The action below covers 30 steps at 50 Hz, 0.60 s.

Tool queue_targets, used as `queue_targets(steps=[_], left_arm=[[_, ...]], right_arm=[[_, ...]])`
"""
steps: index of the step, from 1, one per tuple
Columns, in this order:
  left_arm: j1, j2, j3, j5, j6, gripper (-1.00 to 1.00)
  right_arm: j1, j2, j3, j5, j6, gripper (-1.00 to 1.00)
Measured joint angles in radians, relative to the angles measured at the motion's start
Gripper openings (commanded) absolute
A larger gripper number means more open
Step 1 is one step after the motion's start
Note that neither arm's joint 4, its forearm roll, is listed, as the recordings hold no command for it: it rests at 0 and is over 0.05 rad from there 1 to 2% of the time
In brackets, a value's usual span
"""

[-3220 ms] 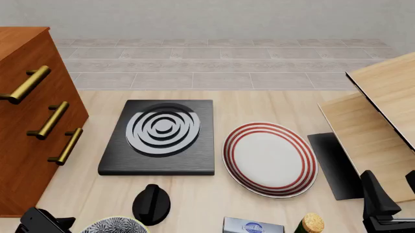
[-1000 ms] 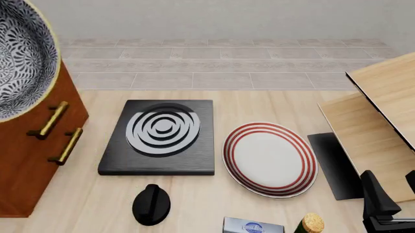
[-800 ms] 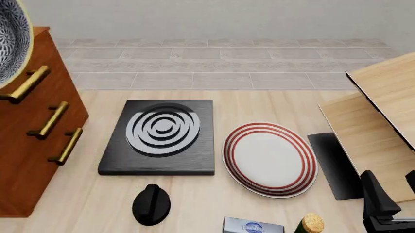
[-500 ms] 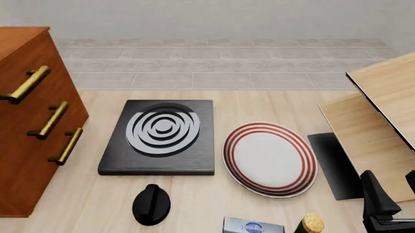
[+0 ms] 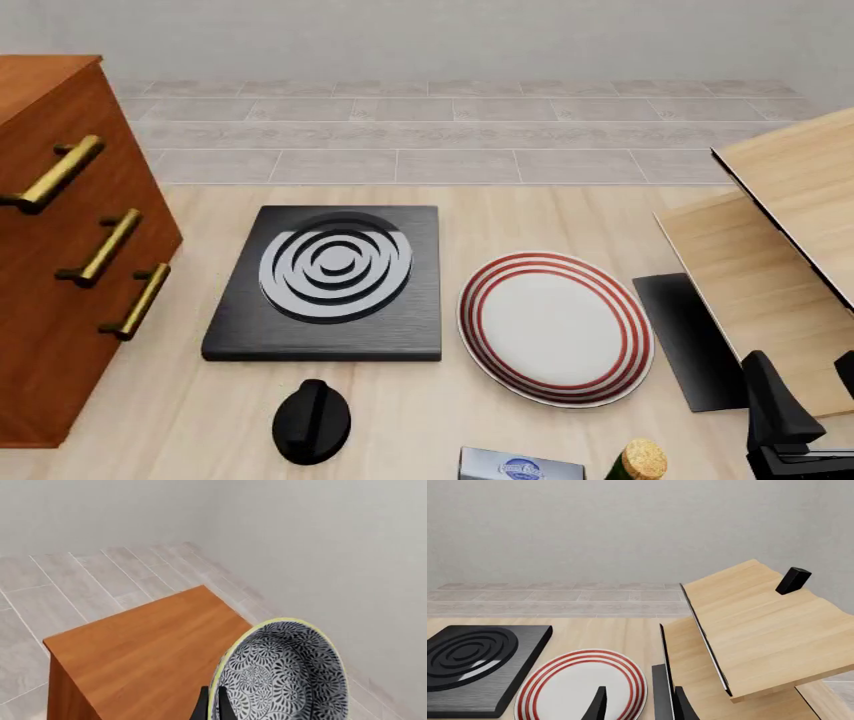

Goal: Put the bowl on the top of the cabinet.

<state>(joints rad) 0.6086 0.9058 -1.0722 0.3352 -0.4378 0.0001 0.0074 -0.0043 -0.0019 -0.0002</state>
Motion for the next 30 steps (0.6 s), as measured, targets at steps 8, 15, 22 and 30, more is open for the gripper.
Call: queue_targets(steps=[8,15,22,30], left_arm=[[0.02,0.045,-0.006,-0.003,-0.03,-1.0],[0.04,0.077,-0.012,-0.006,-0.048,-1.0],[0.056,0.102,-0.018,-0.009,-0.06,-1.0],[0.073,0.129,-0.024,-0.014,-0.07,-1.0]], right_arm=[[0.0,0.0,0.0,0.0,0.0,1.0],[0.0,0.0,0.0,0.0,0.0,1.0],[0.0,0.0,0.0,0.0,0.0,1.0],[0.0,0.0,0.0,0.0,0.0,1.0]])
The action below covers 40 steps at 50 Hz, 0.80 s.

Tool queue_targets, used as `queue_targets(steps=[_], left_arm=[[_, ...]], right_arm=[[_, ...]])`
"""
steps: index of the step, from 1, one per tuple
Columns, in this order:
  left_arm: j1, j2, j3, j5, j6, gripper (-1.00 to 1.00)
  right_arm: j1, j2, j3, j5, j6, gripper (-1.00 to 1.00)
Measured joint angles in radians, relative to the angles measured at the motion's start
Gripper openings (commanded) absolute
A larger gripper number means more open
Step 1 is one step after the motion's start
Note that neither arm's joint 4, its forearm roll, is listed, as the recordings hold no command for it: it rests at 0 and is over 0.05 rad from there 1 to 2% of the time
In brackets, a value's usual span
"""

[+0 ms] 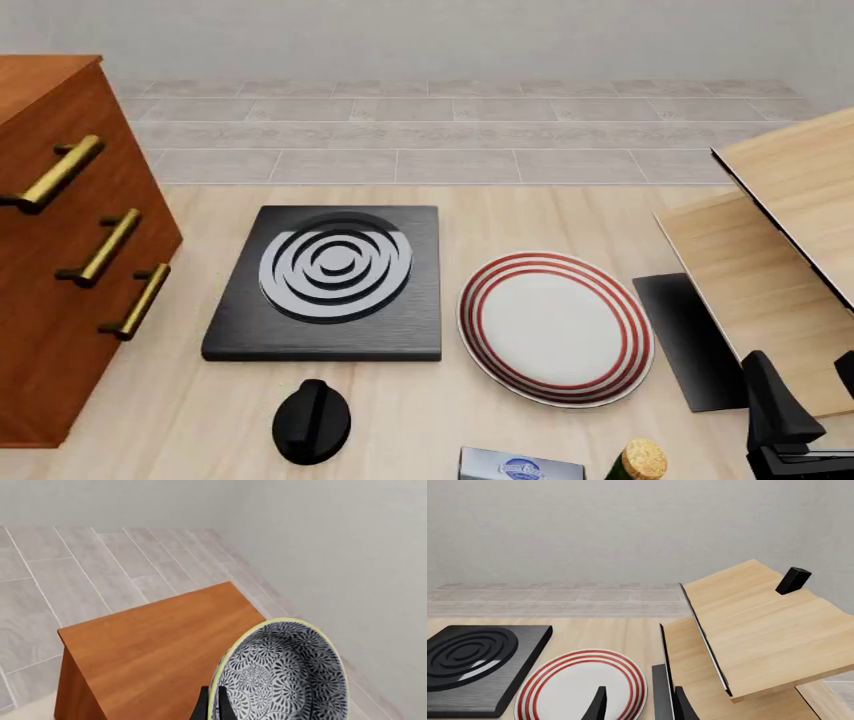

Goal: Put the bowl on the top of the cabinet.

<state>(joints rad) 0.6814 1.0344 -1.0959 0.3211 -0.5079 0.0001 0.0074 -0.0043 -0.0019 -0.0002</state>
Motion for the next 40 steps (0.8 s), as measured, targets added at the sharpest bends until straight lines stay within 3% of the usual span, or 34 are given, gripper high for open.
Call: queue_targets(steps=[35,36,40], left_arm=[[0.043,0.13,-0.031,-0.014,-0.028,-1.0],[0.046,0.134,-0.033,-0.014,-0.023,1.0],[0.055,0.144,-0.032,-0.012,-0.005,1.0]], right_arm=[[0.0,0.0,0.0,0.0,0.0,1.0],[0.0,0.0,0.0,0.0,0.0,1.0],[0.0,0.0,0.0,0.0,0.0,1.0]])
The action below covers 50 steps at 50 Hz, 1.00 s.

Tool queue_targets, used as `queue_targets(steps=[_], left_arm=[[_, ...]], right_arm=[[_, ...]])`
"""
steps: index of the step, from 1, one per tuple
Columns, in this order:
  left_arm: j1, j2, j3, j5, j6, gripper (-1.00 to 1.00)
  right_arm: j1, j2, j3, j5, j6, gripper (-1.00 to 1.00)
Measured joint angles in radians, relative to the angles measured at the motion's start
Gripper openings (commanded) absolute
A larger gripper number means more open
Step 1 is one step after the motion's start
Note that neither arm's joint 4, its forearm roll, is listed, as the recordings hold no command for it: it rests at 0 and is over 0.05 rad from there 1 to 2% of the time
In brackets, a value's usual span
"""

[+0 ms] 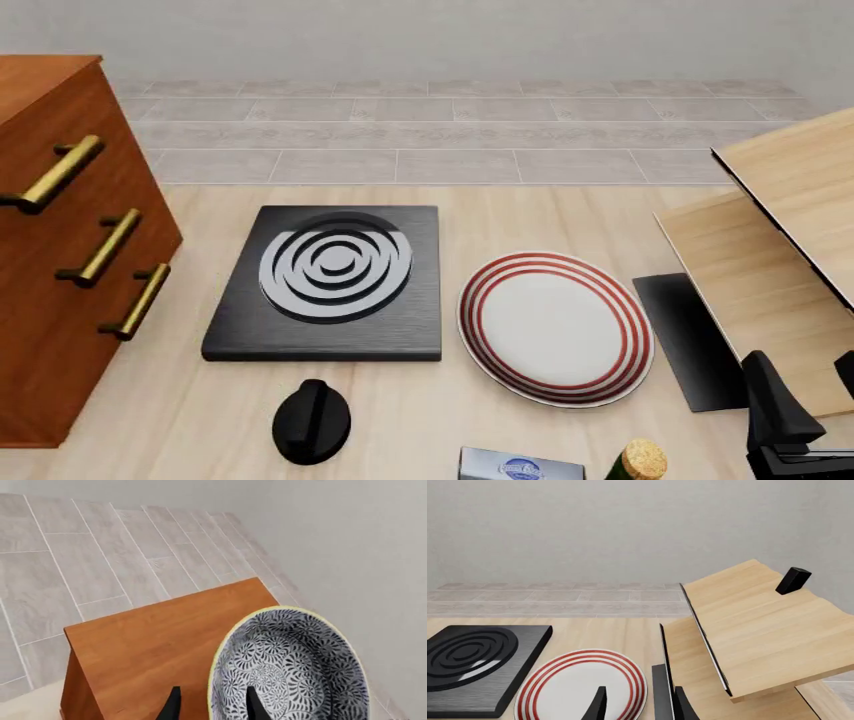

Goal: Put the bowl on the top of the cabinet.

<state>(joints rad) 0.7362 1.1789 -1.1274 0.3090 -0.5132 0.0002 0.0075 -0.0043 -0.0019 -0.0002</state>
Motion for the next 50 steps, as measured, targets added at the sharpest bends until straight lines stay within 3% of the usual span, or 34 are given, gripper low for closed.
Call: queue_targets(steps=[16,50], left_arm=[[0.001,-0.061,-0.005,0.017,0.018,1.0],[-0.055,-0.311,-0.07,0.099,-0.02,1.0]], right_arm=[[0.0,0.0,0.0,0.0,0.0,1.0],[0.0,0.0,0.0,0.0,0.0,1.0]])
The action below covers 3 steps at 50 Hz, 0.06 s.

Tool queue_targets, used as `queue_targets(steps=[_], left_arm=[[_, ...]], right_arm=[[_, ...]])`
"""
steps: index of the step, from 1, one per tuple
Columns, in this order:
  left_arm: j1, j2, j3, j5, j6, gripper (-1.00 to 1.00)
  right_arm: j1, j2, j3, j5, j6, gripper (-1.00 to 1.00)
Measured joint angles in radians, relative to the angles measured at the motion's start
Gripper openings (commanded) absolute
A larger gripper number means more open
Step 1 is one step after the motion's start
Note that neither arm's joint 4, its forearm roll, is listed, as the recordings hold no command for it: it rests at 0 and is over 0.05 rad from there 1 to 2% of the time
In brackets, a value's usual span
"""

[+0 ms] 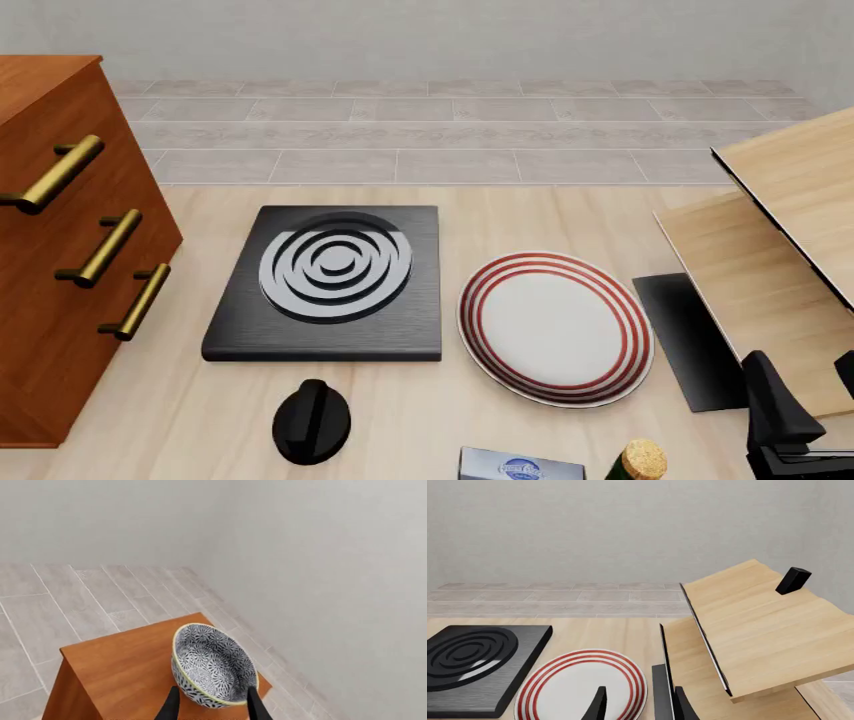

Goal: Put the bowl on the top of the cabinet.

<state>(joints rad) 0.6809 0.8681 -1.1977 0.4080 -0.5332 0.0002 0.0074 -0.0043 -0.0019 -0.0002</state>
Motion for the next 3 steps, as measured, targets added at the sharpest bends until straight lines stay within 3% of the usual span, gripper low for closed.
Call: queue_targets(steps=[3], left_arm=[[-0.004,-0.01,0.0,0.004,0.002,1.0]], right_arm=[[0.0,0.0,0.0,0.0,0.0,1.0]])
